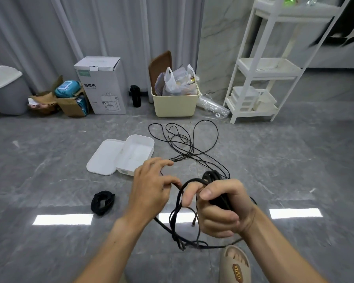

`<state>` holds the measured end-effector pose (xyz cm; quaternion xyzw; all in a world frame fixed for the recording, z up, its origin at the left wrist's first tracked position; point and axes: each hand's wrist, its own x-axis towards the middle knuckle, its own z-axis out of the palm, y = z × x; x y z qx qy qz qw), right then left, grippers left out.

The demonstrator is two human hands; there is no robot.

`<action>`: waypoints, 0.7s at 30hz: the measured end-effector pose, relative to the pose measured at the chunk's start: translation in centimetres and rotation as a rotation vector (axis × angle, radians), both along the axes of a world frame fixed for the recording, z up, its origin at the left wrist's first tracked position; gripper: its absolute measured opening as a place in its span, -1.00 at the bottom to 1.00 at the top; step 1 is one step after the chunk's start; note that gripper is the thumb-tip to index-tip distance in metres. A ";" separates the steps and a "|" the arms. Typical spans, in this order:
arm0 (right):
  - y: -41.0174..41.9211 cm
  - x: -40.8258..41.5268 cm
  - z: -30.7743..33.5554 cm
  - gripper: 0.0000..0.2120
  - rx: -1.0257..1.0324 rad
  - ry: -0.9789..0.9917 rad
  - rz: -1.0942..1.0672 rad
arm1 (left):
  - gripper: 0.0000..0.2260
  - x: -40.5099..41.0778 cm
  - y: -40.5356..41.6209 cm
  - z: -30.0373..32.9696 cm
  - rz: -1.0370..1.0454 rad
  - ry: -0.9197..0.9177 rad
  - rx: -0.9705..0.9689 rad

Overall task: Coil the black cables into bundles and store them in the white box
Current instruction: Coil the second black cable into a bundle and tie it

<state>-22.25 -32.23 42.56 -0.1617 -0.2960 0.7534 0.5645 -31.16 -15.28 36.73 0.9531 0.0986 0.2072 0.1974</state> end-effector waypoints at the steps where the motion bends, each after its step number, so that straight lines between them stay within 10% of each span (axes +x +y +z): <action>1: 0.1 0.0 0.7 -0.63 0.010 -0.002 -0.038 | -0.75 -0.2 -0.4 0.1 -0.006 0.009 0.050; 10: 1.4 0.5 11.1 -0.67 0.136 -0.009 -0.269 | -0.22 -0.2 -2.5 5.1 -0.082 -0.087 0.045; 15: 1.4 0.5 18.7 -0.69 0.235 -0.056 -0.355 | -0.38 0.3 -1.5 13.0 -0.217 -0.274 0.108; 21: 0.5 0.0 28.1 -0.72 0.310 -0.249 -0.466 | -0.65 -0.2 -3.1 25.0 -0.236 -0.302 -0.571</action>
